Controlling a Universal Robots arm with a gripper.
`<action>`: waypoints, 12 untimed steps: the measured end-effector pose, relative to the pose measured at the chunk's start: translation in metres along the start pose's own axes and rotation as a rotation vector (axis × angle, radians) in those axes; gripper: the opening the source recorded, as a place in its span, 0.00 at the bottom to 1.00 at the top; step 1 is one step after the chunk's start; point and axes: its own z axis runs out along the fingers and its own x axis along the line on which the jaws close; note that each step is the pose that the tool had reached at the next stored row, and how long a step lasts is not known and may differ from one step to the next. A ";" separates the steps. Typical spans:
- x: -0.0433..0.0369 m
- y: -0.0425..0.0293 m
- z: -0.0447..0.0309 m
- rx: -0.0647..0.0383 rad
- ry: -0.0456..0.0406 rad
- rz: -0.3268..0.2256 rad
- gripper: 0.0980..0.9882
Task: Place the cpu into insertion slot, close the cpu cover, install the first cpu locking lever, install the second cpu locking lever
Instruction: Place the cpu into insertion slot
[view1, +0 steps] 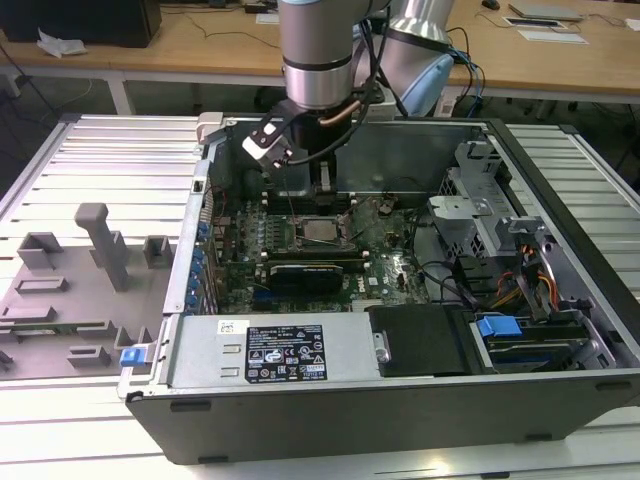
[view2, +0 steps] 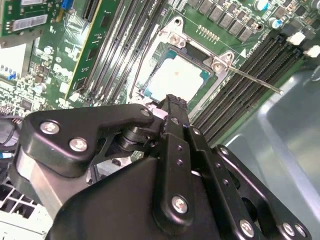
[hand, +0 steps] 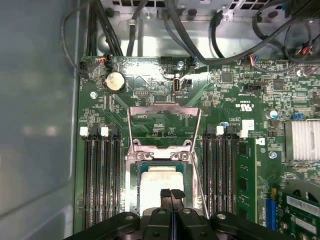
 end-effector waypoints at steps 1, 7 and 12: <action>-0.0001 0.0003 -0.0029 0.000 0.0000 0.000 0.01; -0.0003 0.0014 -0.0130 0.000 0.0003 0.000 0.01; -0.0003 0.0014 -0.0133 0.000 0.0001 0.000 0.01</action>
